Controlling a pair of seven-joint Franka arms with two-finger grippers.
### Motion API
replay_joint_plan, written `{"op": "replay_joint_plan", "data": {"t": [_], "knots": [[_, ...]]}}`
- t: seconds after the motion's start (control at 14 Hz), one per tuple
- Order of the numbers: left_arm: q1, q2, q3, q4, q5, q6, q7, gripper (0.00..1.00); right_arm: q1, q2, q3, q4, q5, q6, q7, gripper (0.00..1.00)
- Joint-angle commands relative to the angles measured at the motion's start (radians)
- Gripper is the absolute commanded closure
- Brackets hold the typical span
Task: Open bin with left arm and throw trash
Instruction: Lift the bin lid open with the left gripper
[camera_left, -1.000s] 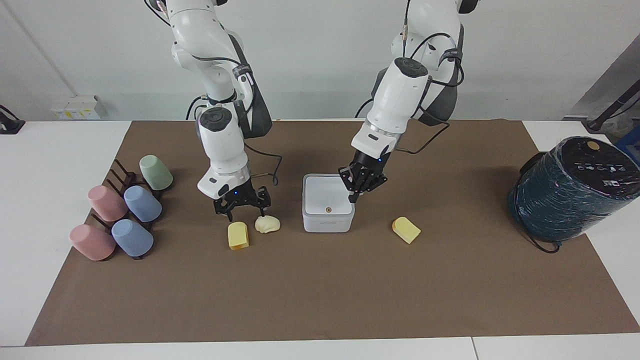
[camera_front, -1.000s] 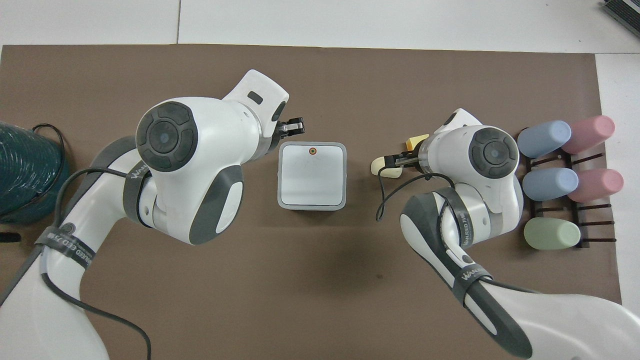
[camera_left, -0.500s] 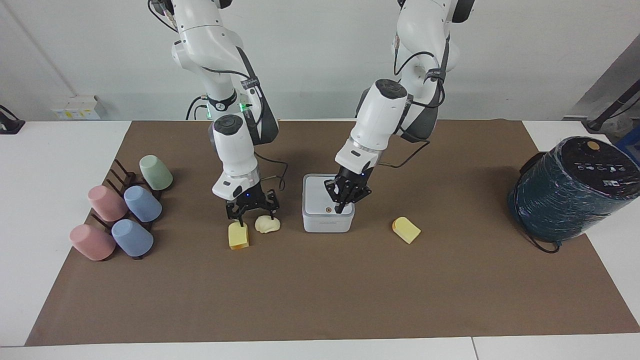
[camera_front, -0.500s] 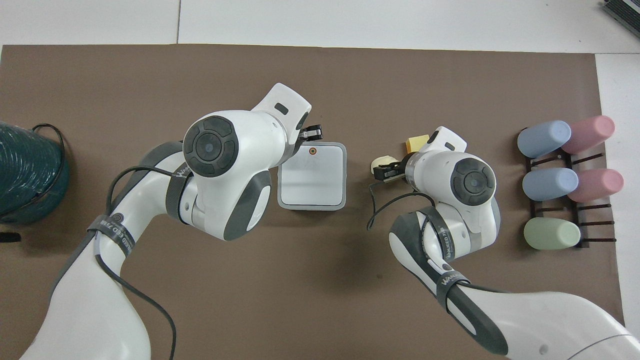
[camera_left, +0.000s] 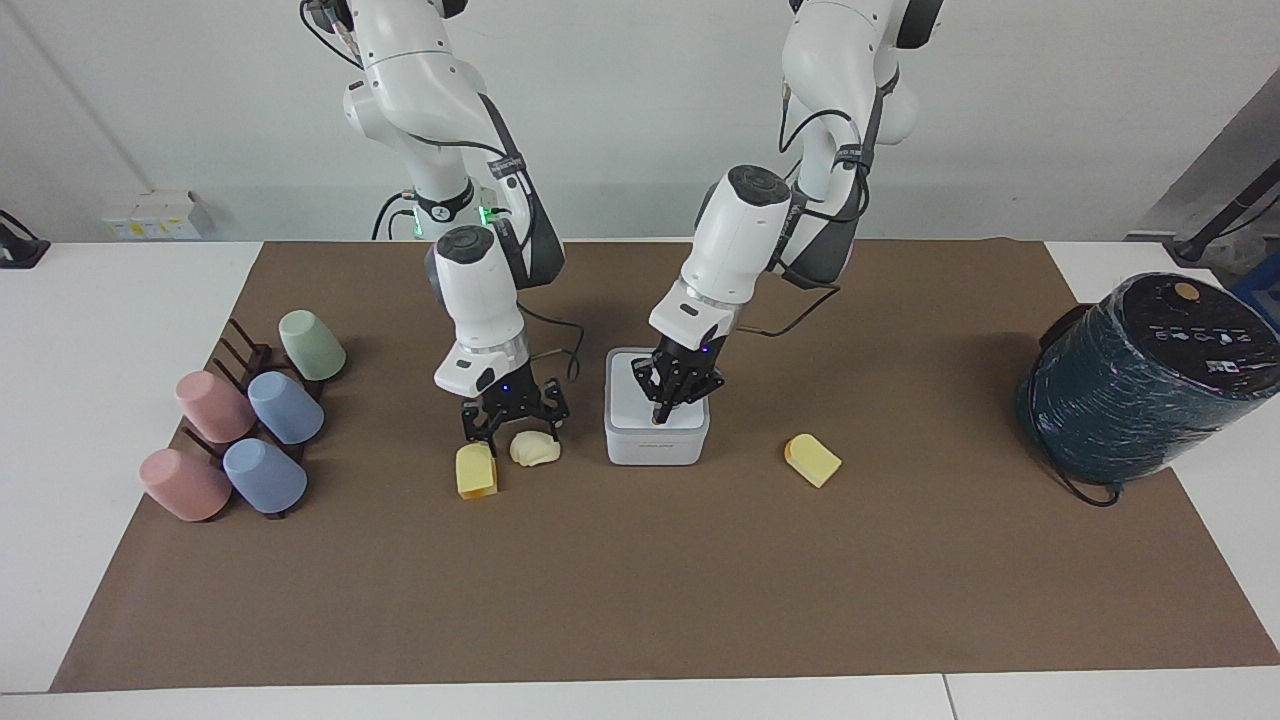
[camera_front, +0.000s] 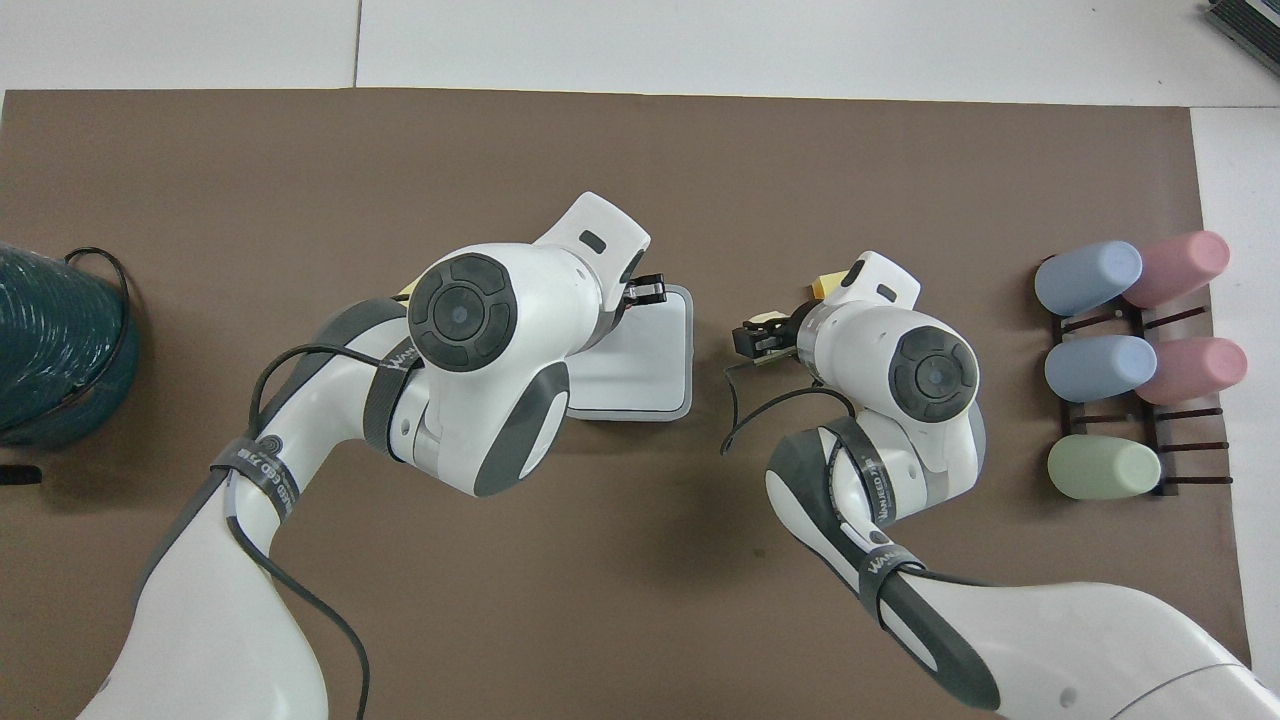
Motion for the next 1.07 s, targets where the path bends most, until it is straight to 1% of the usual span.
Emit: {"op": "replay_joint_plan", "data": {"t": [0.0, 0.07, 0.14, 0.29, 0.36, 0.5, 0.64, 0.86, 1.0], "knots": [[-0.015, -0.020, 0.016, -0.023, -0.018, -0.022, -0.005, 1.00, 0.010, 0.013, 0.000, -0.009, 0.013, 0.033, -0.028, 0.02], [-0.017, -0.021, 0.016, -0.028, -0.018, -0.021, -0.005, 1.00, 0.010, 0.013, 0.000, -0.009, 0.013, 0.033, -0.028, 0.20], [-0.017, -0.023, 0.016, -0.032, -0.018, -0.020, -0.005, 1.00, 0.010, 0.013, 0.000, -0.009, 0.013, 0.033, -0.030, 0.43], [-0.023, -0.025, 0.016, -0.048, -0.019, -0.021, -0.005, 1.00, 0.007, 0.007, -0.001, -0.009, 0.013, 0.029, -0.030, 0.94], [-0.025, -0.023, 0.016, -0.054, -0.018, -0.019, -0.003, 1.00, 0.007, -0.001, -0.001, -0.009, 0.013, 0.015, -0.023, 1.00], [-0.032, -0.018, 0.016, -0.063, -0.018, -0.014, -0.005, 1.00, 0.002, -0.024, -0.001, -0.008, 0.013, -0.051, -0.022, 1.00], [-0.037, -0.014, 0.016, -0.069, -0.018, -0.008, -0.005, 1.00, 0.001, -0.056, -0.001, 0.000, 0.013, -0.150, -0.016, 1.00], [-0.037, -0.009, 0.016, -0.077, -0.018, -0.005, -0.003, 1.00, -0.022, -0.080, -0.003, 0.003, 0.013, -0.212, 0.000, 1.00], [-0.037, -0.009, 0.016, -0.074, -0.018, -0.014, -0.003, 1.00, -0.036, -0.103, -0.007, 0.021, 0.015, -0.314, 0.010, 1.00]]}}
